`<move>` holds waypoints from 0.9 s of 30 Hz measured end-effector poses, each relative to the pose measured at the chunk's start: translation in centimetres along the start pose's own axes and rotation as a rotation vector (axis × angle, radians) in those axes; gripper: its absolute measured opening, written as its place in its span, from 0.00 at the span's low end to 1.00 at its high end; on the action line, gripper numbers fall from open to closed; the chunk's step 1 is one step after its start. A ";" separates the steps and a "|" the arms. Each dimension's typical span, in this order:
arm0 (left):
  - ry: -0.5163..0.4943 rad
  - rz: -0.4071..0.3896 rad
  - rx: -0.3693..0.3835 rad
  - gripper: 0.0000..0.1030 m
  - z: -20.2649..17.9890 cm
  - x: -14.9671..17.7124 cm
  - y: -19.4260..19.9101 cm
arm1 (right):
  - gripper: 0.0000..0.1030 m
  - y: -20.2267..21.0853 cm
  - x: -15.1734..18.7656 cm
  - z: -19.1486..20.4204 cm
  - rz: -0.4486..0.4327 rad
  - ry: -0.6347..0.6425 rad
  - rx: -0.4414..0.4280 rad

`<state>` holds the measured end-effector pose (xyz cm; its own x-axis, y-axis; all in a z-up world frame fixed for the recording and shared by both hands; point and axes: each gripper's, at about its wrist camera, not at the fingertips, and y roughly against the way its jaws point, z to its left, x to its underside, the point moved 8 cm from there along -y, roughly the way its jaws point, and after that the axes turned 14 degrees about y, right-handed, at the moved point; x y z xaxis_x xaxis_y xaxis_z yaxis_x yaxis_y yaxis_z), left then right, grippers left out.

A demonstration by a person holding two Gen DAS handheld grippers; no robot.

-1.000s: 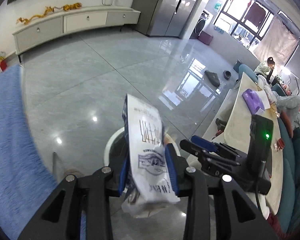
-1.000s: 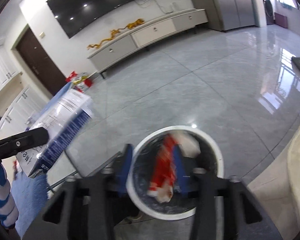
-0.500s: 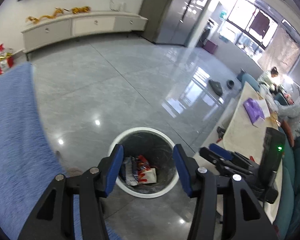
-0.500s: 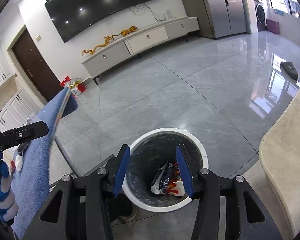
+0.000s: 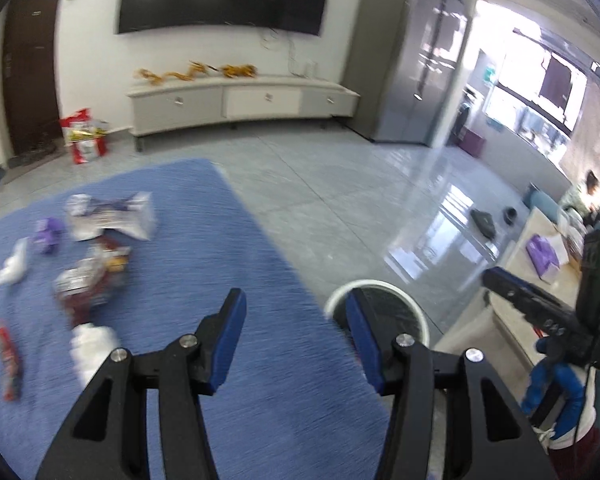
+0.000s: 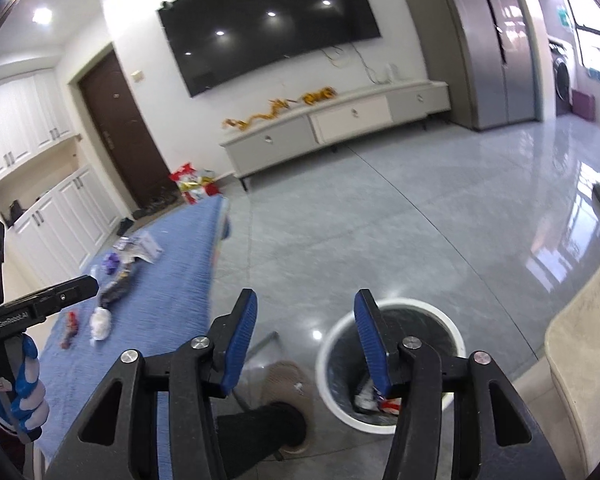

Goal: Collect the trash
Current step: 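Move both open tools back over the rug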

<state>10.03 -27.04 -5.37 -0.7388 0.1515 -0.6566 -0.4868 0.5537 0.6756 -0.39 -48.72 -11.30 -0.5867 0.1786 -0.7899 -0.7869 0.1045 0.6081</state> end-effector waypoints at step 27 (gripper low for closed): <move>0.297 -0.221 -0.305 0.61 28.1 2.1 15.7 | 0.60 -0.5 -5.7 18.4 -0.038 0.219 -0.176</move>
<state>13.94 4.98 -5.49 -0.6820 -0.2075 -0.7013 -0.7287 0.2741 0.6276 6.83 -31.80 -5.67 -0.5684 -0.0401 -0.8218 -0.8190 -0.0675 0.5698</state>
